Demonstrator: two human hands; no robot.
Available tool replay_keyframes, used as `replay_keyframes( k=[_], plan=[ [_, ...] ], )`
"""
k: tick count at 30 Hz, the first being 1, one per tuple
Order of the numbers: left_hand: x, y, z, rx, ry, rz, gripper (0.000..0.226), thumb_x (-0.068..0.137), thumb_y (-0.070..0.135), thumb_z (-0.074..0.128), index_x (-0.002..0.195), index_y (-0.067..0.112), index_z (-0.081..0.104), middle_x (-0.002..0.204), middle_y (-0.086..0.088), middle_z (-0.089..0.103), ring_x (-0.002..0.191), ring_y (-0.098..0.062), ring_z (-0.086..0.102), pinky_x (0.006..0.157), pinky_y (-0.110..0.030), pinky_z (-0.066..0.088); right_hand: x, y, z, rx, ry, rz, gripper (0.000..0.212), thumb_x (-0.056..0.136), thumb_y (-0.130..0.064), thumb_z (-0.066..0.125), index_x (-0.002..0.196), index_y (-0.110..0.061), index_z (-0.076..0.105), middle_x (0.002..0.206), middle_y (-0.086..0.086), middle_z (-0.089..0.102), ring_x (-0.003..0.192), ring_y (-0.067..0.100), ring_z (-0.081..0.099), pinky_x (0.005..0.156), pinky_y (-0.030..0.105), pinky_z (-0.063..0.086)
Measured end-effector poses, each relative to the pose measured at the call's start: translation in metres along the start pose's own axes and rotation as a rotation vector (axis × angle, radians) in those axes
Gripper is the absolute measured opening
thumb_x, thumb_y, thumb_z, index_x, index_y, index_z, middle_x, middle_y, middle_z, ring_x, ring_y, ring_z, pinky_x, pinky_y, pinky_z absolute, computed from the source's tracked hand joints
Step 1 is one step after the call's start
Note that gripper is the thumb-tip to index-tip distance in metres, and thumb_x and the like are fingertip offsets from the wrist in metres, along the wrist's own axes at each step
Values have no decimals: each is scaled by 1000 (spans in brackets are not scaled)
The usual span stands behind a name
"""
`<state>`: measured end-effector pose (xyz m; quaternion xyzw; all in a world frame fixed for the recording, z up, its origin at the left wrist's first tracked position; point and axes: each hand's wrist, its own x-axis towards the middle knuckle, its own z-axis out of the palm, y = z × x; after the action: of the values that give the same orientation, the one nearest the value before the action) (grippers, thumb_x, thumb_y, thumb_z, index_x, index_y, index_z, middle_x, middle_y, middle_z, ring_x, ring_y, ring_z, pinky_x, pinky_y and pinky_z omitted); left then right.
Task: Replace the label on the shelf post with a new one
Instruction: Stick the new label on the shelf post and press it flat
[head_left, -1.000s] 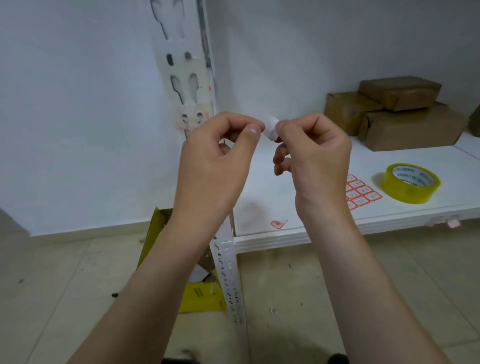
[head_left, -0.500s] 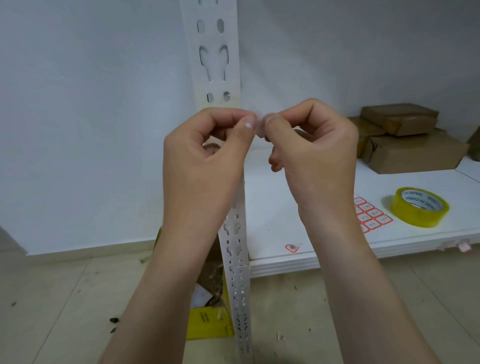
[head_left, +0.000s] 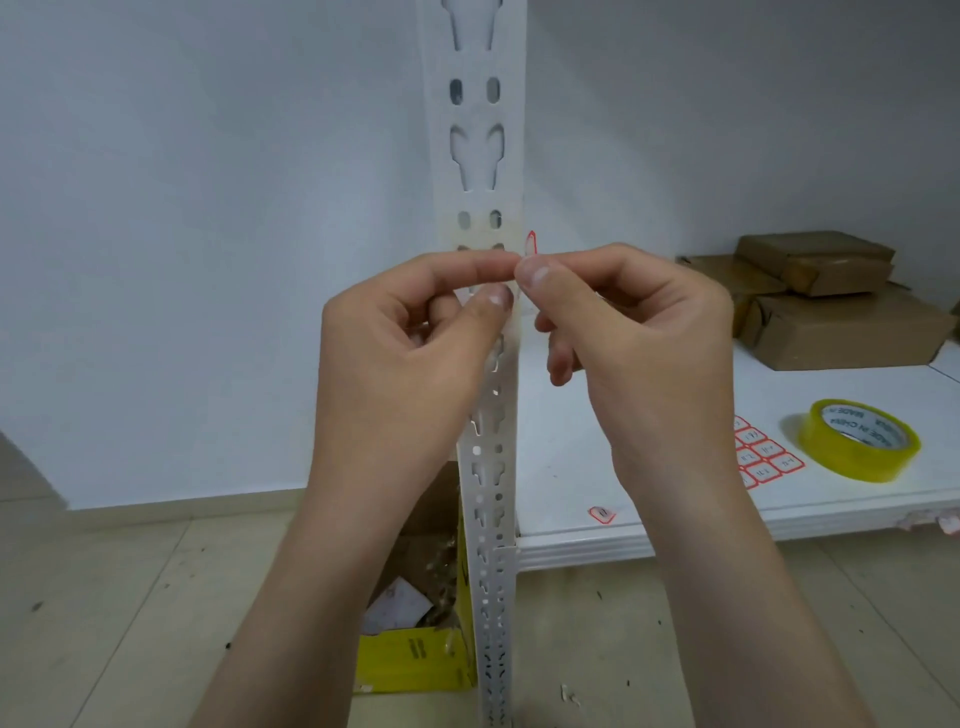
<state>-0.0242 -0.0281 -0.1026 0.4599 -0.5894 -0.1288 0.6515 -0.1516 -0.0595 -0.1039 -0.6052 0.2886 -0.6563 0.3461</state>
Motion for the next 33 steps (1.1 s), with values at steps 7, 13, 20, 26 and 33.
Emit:
replay_keyframes(
  k=[7,13,20,26,33],
  plan=[
    [5,-4,-18,-4,-11,26,12,86,27,80,97,31,78,56,-2,25,46,-5,27,51,-15,35,-6,-4,8,41,-92,-50,21,101,-14,66,87,-20,81,63,-2,68,51,7,57,50,25,51],
    [8,-8,-21,-136,10,-123,12,94,20,72,92,29,78,60,-22,30,45,-8,29,46,-8,37,-2,7,7,-22,51,-46,16,97,-11,73,92,-26,79,65,-5,68,51,12,55,50,19,48],
    [14,-16,-27,-228,-83,-294,16,96,23,67,105,21,80,47,14,54,43,-8,30,42,-20,29,1,12,8,-111,17,-5,13,93,-22,76,92,-35,78,75,-10,74,54,13,53,52,27,54],
    [15,-16,-30,-208,-129,-292,14,98,23,64,99,24,78,44,14,51,43,-7,28,44,-21,28,2,17,6,-125,29,32,12,91,-23,80,99,-32,77,73,-1,69,64,43,54,50,39,50],
    [20,-16,-24,-180,-98,-258,14,99,21,63,101,23,77,42,17,53,38,-2,40,44,-12,35,3,14,4,-159,40,1,18,88,-19,81,75,-31,77,62,-5,67,60,41,51,47,42,47]
  ],
)
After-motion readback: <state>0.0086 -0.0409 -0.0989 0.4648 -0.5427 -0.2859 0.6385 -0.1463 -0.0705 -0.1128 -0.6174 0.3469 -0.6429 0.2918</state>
